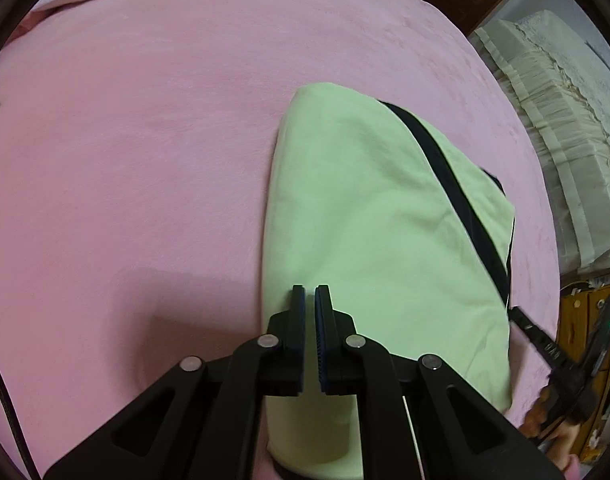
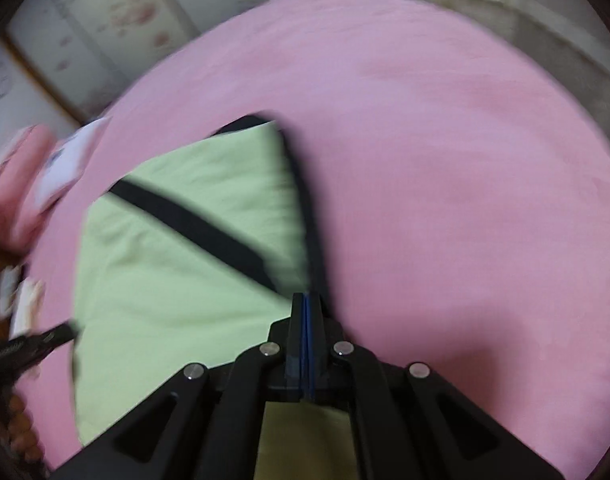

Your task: Fold large clothes

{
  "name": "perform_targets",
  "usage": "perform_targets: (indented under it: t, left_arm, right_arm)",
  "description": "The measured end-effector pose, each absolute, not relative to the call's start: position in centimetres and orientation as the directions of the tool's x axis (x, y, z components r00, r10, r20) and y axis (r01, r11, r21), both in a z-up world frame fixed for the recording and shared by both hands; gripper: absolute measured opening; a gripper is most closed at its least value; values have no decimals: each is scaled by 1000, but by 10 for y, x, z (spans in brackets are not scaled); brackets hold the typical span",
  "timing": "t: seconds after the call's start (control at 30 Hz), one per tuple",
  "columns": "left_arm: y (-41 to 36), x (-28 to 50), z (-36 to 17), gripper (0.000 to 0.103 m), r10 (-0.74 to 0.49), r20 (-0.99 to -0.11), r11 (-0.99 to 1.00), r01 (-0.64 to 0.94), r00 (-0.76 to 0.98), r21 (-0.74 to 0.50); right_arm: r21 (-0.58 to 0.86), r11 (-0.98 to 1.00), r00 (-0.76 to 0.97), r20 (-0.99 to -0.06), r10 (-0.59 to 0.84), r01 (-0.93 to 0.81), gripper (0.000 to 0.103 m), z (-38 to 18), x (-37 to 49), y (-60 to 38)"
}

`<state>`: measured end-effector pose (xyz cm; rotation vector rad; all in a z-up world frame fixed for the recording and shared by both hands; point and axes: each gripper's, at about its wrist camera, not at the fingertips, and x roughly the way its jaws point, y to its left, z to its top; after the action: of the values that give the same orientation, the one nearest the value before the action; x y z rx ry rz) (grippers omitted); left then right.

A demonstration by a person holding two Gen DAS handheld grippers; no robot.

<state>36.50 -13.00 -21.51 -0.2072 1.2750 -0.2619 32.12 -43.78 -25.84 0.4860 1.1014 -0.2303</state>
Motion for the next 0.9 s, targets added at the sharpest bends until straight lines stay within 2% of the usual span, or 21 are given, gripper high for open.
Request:
perform_targets:
  t: [0.07,0.2,0.37,0.5,0.57,0.63,0.7,0.77,0.8,0.83,0.87,0.9]
  left_arm:
    - [-132,352,-211,4,-300,-918,954,66,259,-293]
    - [-135,310,-203,6,-340,-910,940,57,236,-336]
    - [-139,268,-192,8,-288,-930,958,58,230,-282]
    - [-147,252,-185,8,-270,-943,962,82,194,-259]
    - [-153,244,-180,12,-225,-955,972,115,194,-205]
    - [-156,236,-171,23,-172,-965,978,149,199,-144]
    - [-172,229,-166,30,-143,-968,979,173,208,-107]
    - [-169,224,-157,44,-141,-968,977,185,209,-102]
    - [-168,223,-151,52,-142,-966,977,185,214,-102]
    - [-167,223,-147,55,-143,-966,977,184,218,-103]
    - [-166,223,-141,57,-143,-964,978,182,226,-102]
    - [-165,223,-134,63,-145,-962,978,179,232,-104]
  right_arm:
    - [335,834,443,-888,124,439,1,-250,301,-444]
    - [386,826,462,-869,177,410,1,-228,261,-418]
    - [350,869,377,-902,212,349,1,-224,241,-362]
    - [334,870,317,-922,221,364,2,-221,241,-335]
    - [308,884,284,-935,213,353,2,-217,241,-325]
    - [264,910,258,-948,185,320,2,-209,236,-315]
    - [231,930,244,-956,163,285,13,-202,240,-310]
    - [224,937,251,-955,156,268,42,-191,237,-308]
    - [217,940,257,-955,149,262,48,-184,237,-309]
    - [207,944,264,-955,137,258,54,-176,237,-310]
    - [196,947,265,-956,126,254,58,-170,237,-311]
    - [182,952,263,-958,115,247,60,-165,238,-311]
